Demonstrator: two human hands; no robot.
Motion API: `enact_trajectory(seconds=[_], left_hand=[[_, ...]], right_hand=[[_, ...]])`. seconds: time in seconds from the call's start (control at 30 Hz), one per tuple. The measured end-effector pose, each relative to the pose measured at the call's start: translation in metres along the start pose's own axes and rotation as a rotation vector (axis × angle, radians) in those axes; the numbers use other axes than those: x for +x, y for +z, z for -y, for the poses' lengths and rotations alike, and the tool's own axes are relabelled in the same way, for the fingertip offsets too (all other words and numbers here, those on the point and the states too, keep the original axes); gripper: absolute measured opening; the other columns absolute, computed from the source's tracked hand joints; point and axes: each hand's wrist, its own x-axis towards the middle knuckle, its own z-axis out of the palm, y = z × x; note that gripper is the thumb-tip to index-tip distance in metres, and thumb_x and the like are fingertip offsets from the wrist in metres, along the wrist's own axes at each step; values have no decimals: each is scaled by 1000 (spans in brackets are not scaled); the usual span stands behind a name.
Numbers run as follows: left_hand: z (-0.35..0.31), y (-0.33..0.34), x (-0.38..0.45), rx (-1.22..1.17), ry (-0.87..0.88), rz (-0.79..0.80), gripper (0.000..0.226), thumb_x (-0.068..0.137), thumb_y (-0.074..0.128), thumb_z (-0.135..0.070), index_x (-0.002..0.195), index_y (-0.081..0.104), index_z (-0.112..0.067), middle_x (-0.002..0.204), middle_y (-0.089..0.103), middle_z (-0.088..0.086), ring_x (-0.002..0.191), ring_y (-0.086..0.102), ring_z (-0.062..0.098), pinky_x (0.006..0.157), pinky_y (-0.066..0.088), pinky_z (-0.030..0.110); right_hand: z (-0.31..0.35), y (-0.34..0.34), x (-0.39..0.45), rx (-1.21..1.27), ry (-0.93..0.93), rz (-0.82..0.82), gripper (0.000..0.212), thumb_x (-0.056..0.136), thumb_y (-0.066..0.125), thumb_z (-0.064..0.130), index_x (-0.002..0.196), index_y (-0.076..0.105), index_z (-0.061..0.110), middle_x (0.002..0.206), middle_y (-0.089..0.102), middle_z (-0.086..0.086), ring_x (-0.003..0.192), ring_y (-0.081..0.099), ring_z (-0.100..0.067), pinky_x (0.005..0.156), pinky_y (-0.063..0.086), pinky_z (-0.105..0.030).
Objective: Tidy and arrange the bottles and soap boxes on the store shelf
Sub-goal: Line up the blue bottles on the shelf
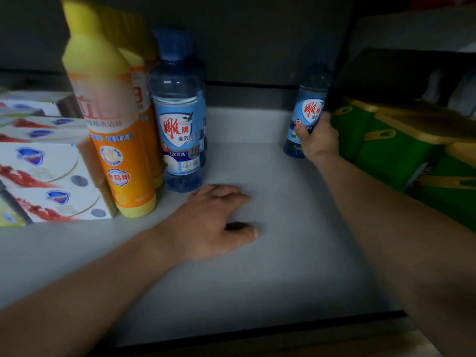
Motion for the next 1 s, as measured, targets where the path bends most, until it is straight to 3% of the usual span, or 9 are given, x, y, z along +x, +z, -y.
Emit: enact_trajectory(seconds=[0.13, 0.27, 0.4, 0.57, 0.67, 0.77, 0.87, 1.0], left_hand=[[-1, 0, 0, 9, 4, -2, 86, 72, 34, -75, 148, 30, -36, 155, 26, -14, 141, 19, 5, 117, 17, 26], [1, 0, 0, 9, 23, -11, 79, 81, 44, -75, 149, 29, -36, 155, 25, -15, 140, 17, 4, 116, 17, 24], [3, 1, 0, 7, 26, -17, 75, 85, 47, -68, 149, 29, -35, 155, 25, -15, 140, 17, 5, 115, 15, 22], [1, 0, 0, 16, 39, -31, 74, 85, 49, -66, 149, 32, -32, 154, 29, -12, 141, 20, 6, 114, 16, 20], [-1, -3, -2, -4, 50, -48, 70, 87, 54, -60, 147, 38, -29, 153, 33, -10, 139, 24, 6, 105, 10, 5], [-2, -10, -5, -63, 48, -52, 62, 88, 59, -50, 143, 46, -23, 149, 41, -8, 135, 31, 4, 86, 2, -12], [0, -17, -11, -100, 44, -69, 56, 89, 61, -47, 139, 51, -24, 145, 47, -8, 132, 40, 5, 92, 16, -2], [4, -24, -22, -148, 39, -88, 49, 88, 64, -43, 132, 58, -23, 135, 58, -9, 122, 52, 5, 96, 34, 10]], right_hand=[[2, 5, 7, -29, -9, 18, 56, 94, 64, 31, 136, 36, 6, 138, 49, -15, 121, 55, -31, 98, 49, -39], [1, 12, 11, 2, -1, 23, 59, 93, 64, 29, 137, 32, 6, 138, 48, -17, 121, 54, -32, 100, 49, -44], [0, 12, 11, 24, -5, 45, 58, 93, 64, 28, 136, 33, 6, 135, 50, -16, 120, 55, -32, 99, 49, -41], [-8, -1, -8, -119, 7, 162, 64, 89, 67, 30, 140, 38, 5, 138, 52, -16, 120, 55, -31, 99, 48, -37], [0, -13, -30, -162, -53, 64, 59, 88, 65, 30, 137, 42, 6, 136, 51, -19, 117, 56, -34, 94, 48, -35], [32, -22, -52, -56, -116, 130, 45, 90, 62, 33, 130, 54, 12, 128, 58, -8, 115, 56, -24, 93, 43, -26], [84, -24, -74, 68, -229, 230, 40, 89, 63, 37, 125, 57, 20, 112, 61, 6, 101, 58, -11, 83, 40, -20], [157, -20, -92, 158, -369, 287, 40, 86, 66, 46, 114, 64, 18, 107, 68, 6, 98, 61, -10, 81, 45, -24]])
